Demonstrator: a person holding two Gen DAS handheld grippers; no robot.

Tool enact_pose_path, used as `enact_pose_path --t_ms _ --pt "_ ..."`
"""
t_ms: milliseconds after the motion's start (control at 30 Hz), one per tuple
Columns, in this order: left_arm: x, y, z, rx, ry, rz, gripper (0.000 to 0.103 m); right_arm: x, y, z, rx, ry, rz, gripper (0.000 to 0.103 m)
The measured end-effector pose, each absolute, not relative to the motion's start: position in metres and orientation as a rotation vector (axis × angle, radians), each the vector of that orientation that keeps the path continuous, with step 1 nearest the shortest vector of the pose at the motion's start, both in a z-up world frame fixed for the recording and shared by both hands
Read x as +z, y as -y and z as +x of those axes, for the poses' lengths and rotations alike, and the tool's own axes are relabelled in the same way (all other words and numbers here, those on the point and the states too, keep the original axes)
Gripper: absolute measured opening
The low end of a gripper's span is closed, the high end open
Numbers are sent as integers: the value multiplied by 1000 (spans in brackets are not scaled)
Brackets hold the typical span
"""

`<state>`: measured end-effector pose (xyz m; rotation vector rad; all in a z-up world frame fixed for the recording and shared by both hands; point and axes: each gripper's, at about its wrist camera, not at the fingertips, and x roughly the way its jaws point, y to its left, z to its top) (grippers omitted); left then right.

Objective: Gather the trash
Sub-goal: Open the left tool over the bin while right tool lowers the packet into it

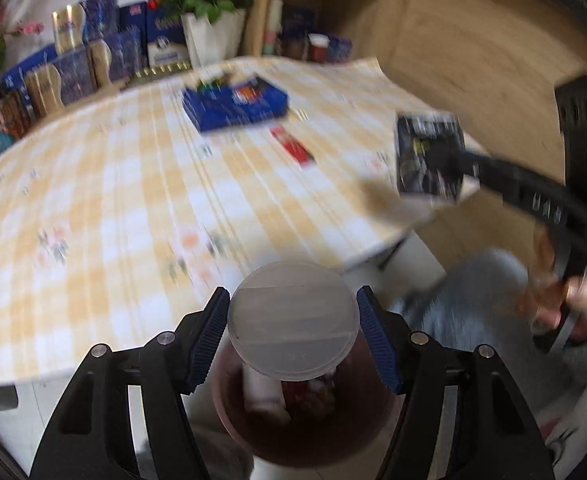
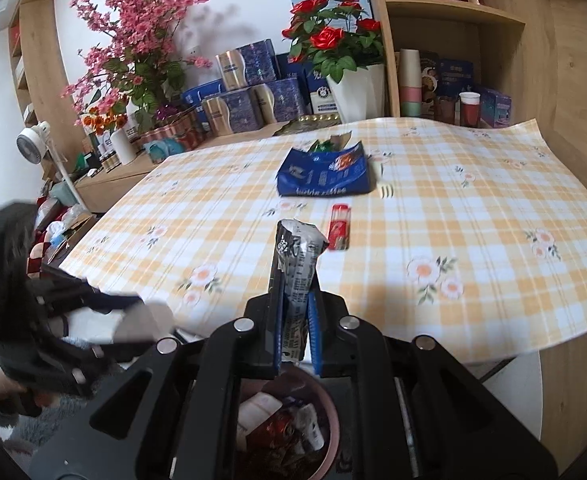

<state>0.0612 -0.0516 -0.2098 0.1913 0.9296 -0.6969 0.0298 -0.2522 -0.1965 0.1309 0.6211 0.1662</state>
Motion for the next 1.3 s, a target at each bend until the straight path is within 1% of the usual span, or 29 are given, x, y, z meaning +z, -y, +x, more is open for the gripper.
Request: enact_pose_path --t_ms 167,533,600,633,700,733,867,933,1000,1167,1300 --pt "-243 57 42 -715 -995 206 64 -210 245 15 170 -662 125 14" --pt "-279 58 47 -670 -1071 176 64 -233 238 0 177 -720 107 14" --pt "-284 59 45 -670 -1080 189 67 -238 236 -1 187 -731 107 14" --pt "-283 59 44 -669 -1073 196 73 -239 235 -1 190 -735 108 14" --pt "-280 56 42 -657 -1046 193 81 -242 232 -1 200 -744 107 14" --pt "-277 54 42 -645 -1028 186 83 -244 230 0 205 -748 105 14" --pt "-266 45 44 -579 -962 219 84 -253 221 1 225 -771 96 14" --pt "-256 32 47 -544 -932 184 89 -258 216 2 236 -786 88 14" --pt "-244 15 49 -506 -889 124 91 -263 211 4 251 -799 78 14" --pt "-216 -22 46 -404 -745 54 93 -280 193 10 286 -840 38 14" --pt "-208 -41 39 -340 -665 18 96 -296 182 14 301 -879 16 14"
